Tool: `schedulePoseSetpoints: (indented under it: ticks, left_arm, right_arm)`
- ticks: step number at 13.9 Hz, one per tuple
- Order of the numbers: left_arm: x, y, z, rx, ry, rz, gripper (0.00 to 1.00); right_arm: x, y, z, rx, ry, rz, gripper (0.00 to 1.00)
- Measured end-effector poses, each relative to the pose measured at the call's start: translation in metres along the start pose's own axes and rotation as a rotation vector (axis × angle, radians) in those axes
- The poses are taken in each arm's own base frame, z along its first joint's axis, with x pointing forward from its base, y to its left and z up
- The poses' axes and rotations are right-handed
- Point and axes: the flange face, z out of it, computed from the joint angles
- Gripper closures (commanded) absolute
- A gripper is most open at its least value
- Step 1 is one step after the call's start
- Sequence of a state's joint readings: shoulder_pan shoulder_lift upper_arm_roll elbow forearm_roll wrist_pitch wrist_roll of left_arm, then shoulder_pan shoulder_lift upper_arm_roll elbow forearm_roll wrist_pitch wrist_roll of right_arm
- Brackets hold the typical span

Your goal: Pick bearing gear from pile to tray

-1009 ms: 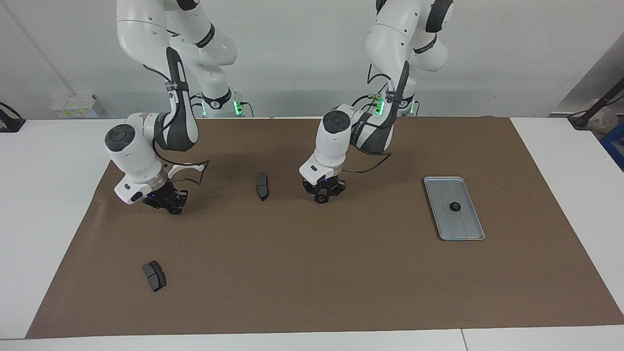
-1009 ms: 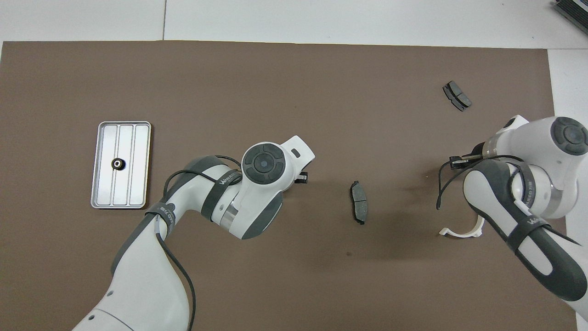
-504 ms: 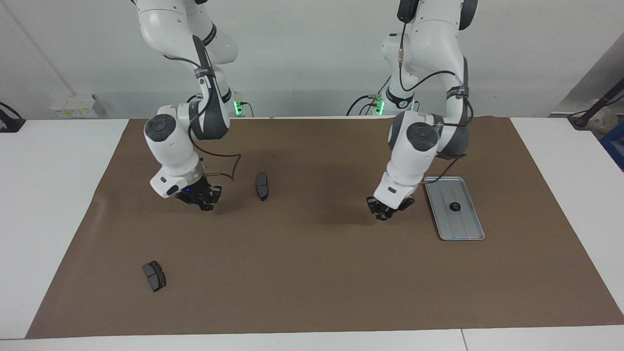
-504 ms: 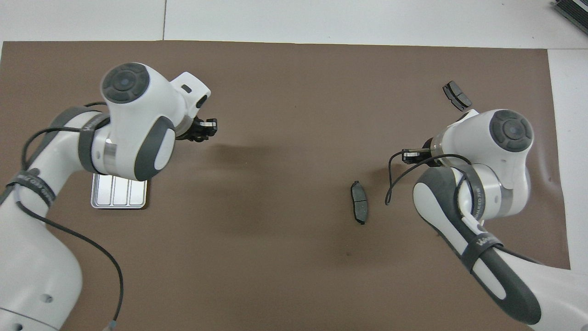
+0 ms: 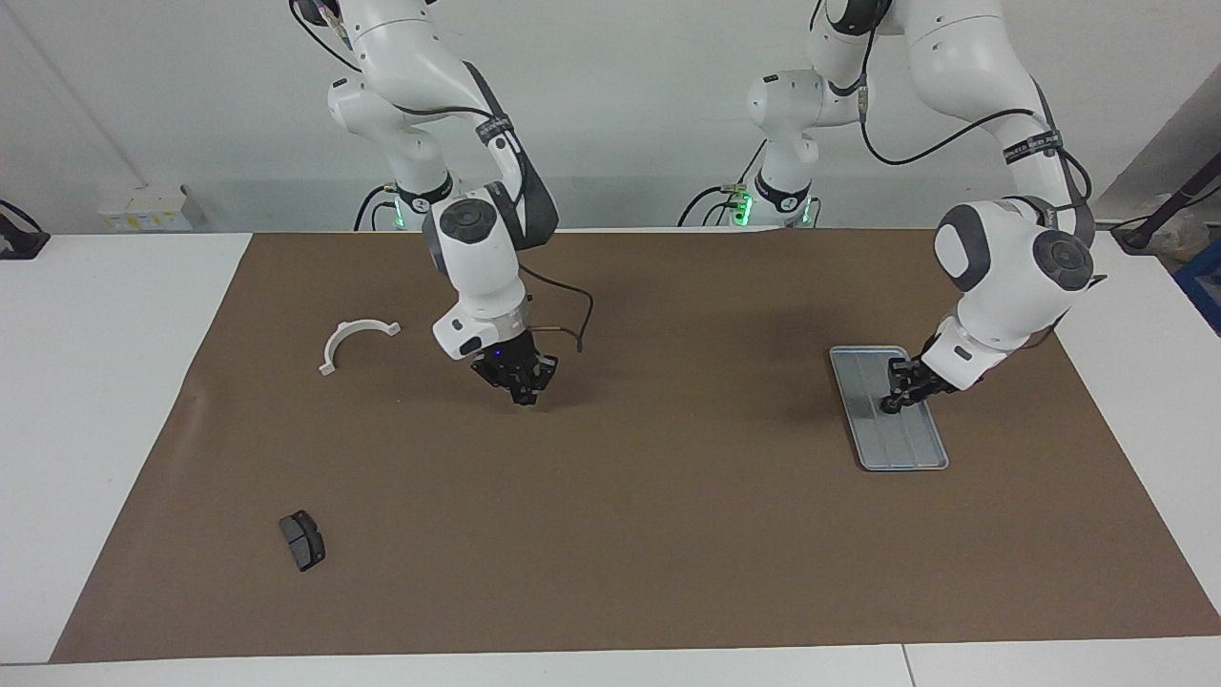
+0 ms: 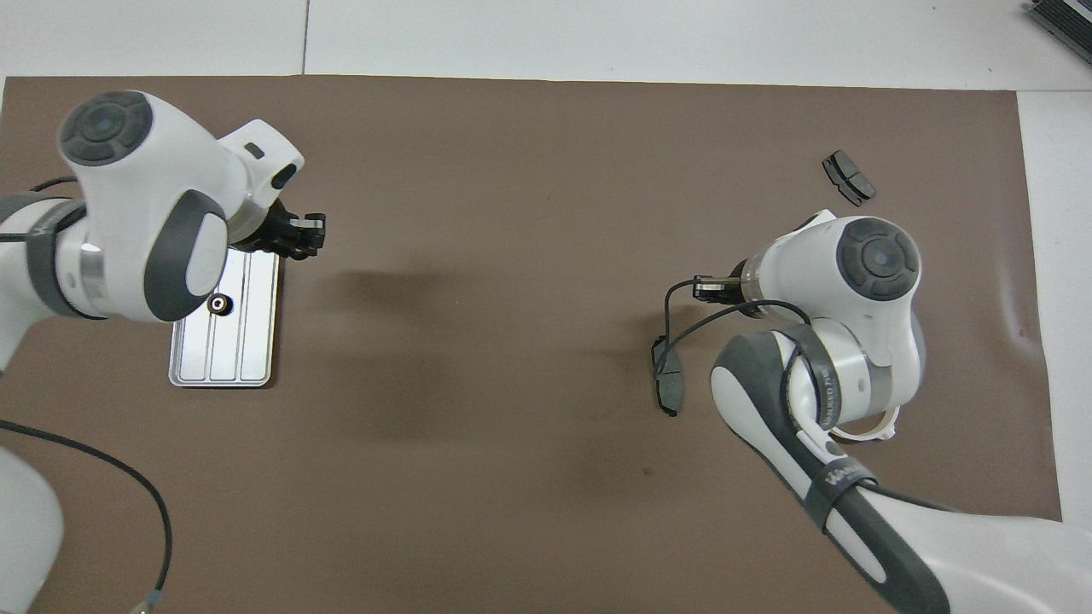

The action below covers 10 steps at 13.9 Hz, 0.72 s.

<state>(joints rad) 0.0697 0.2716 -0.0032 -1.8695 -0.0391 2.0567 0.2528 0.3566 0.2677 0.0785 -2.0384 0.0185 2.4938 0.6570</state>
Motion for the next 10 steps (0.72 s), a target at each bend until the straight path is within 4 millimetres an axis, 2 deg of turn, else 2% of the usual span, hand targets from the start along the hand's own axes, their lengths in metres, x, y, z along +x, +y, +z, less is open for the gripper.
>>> schedulePoseSetpoints:
  ticks: [2,4,5,6,7,8,9,10]
  left_arm:
    - [-0.019,-0.012,0.021,-0.003,-0.005,0.035,0.86]
    - [-0.037,-0.009,0.04,-0.005,-0.013,0.066,0.65]
    - [-0.043,-0.007,0.044,-0.006,-0.019,0.074,0.48]
    - [-0.047,-0.006,0.045,-0.006,-0.02,0.079,0.38]
    - [-0.049,-0.006,0.044,-0.005,-0.016,0.082,0.28]
    - [-0.048,-0.005,0.04,-0.003,-0.008,0.085,0.24]
    - [-0.046,-0.003,0.035,0.001,0.004,0.088,0.22]
    - [-0.043,-0.001,0.029,0.005,0.019,0.091,0.22]
  right_arm:
    - [-0.014,-0.04,0.006,0.017,-0.002,0.061,0.94]
    - [-0.031,-0.079,0.019,0.026,-0.009,0.096,0.79]
    - [-0.037,-0.093,0.026,0.024,-0.009,0.107,0.76]
    - [-0.042,-0.103,0.033,0.019,-0.006,0.117,0.69]
    - [-0.047,-0.112,0.039,0.011,-0.001,0.123,0.58]
    - [-0.05,-0.116,0.044,0.003,0.006,0.122,0.23]
    - [-0.05,-0.118,0.047,-0.001,0.009,0.121,0.0]
    - [-0.05,-0.118,0.048,-0.003,0.01,0.12,0.0]
